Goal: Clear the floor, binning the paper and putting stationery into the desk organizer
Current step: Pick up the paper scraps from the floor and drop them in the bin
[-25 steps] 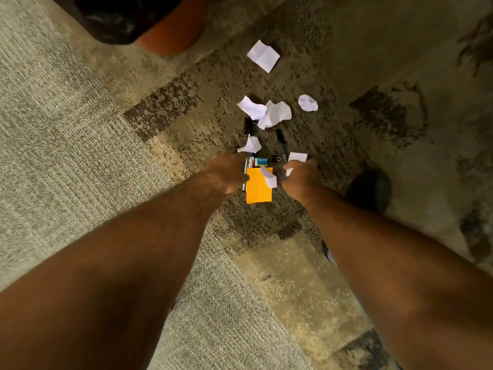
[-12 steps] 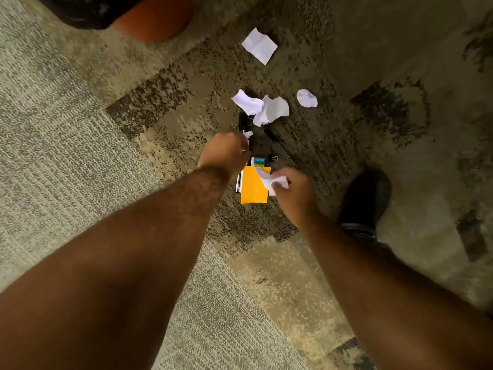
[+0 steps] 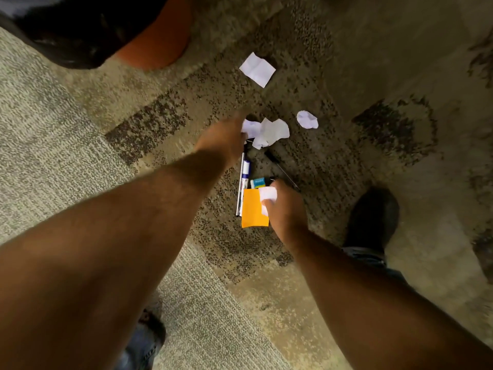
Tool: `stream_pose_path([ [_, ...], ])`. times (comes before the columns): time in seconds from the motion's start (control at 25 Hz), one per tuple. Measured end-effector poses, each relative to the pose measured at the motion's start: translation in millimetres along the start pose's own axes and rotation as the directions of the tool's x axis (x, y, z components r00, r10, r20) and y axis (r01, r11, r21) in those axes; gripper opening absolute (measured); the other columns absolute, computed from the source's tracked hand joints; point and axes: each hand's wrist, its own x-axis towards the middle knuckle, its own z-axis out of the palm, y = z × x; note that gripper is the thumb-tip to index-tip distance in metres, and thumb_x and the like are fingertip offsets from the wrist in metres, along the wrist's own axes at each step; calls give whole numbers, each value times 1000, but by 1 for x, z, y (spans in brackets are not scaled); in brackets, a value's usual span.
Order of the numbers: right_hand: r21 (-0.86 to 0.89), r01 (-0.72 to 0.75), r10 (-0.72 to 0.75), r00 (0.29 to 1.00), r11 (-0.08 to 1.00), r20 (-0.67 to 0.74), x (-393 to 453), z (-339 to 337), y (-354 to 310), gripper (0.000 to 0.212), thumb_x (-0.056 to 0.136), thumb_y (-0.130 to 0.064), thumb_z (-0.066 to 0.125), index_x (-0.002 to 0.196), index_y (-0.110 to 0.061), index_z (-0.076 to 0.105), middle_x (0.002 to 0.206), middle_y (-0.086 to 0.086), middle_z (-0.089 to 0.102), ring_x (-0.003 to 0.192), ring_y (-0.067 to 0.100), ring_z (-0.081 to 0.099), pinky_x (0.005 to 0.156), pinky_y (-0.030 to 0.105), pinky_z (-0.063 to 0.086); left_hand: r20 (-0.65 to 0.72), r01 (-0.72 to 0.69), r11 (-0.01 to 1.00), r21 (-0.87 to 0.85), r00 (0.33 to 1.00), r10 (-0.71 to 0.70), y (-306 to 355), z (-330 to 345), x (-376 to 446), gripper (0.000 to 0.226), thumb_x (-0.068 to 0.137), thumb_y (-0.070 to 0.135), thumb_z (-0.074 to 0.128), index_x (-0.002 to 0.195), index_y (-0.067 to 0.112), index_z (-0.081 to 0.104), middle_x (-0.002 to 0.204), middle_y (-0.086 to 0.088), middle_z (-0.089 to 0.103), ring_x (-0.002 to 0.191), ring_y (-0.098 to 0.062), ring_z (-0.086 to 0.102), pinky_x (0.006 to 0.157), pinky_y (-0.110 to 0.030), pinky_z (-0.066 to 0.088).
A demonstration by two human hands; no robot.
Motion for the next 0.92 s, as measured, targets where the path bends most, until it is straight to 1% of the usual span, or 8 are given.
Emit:
stream_pose_path([
  [0.12,90,30,-30,1000,995,0,7,-8,8,13,88,-19,77,96,-10,72,96,10,78,87,28,71,70,37,56,121,-156,949,275,984,127,7,-1,23,45,103,16,54,147,27,49,129,-12,71,110,-32,70,86,-48,62],
  [0.24,275,82,-79,997,958,-23,8,-25,11,6,84,-15,78,86,-12,73,83,4,73,72,18,66,59,31,51,86,-149,924,351,988,127,6,-1,34,24,103,21,55,125,20,64,105,-6,71,93,-26,67,75,-39,57],
  [0.44,286,427,-394,904,858,-165,65,-72,-7,19,76,-7,87,77,-6,68,134,14,58,122,26,61,89,21,57,-75,-79,997,25,994,80,-17,-9,45,17,94,32,71,100,17,77,96,-4,68,88,-21,64,70,-34,50],
  [0.52,105,574,-574,818,812,-34,98,-84,-22,17,76,-2,85,73,-5,69,155,15,48,140,29,50,97,18,46,-148,-88,996,-5,985,86,-29,-18,48,19,89,31,77,99,16,81,109,-8,65,99,-24,59,78,-36,50],
  [0.6,-42,662,-648,744,748,162,122,-89,-38,9,80,-1,80,77,-4,72,162,15,42,147,34,42,109,32,42,-193,-80,997,6,978,79,-36,-26,53,22,87,32,78,101,16,83,120,-10,62,113,-29,55,90,-42,49],
  [0.68,-188,694,-627,713,695,314,141,-91,-51,3,83,-4,75,84,-6,77,157,11,48,144,31,44,111,38,39,-171,-83,996,21,982,86,-38,-32,60,20,88,32,78,101,17,83,137,-8,58,129,-32,49,104,-45,45],
  [0.8,-273,729,-639,683,628,353,157,-95,-60,13,75,5,73,86,-2,78,127,15,67,114,33,60,84,26,36,-51,-184,976,118,980,191,-30,-41,74,16,89,31,78,97,18,83,163,-3,41,147,-28,35,115,-41,36],
  [0.92,-139,649,-604,753,748,262,160,-99,-50,12,74,13,71,84,8,75,97,25,73,91,41,68,69,35,36,81,-253,942,223,967,240,-9,-43,90,22,91,33,77,101,14,84,172,-2,25,155,-29,23,124,-46,29],
])
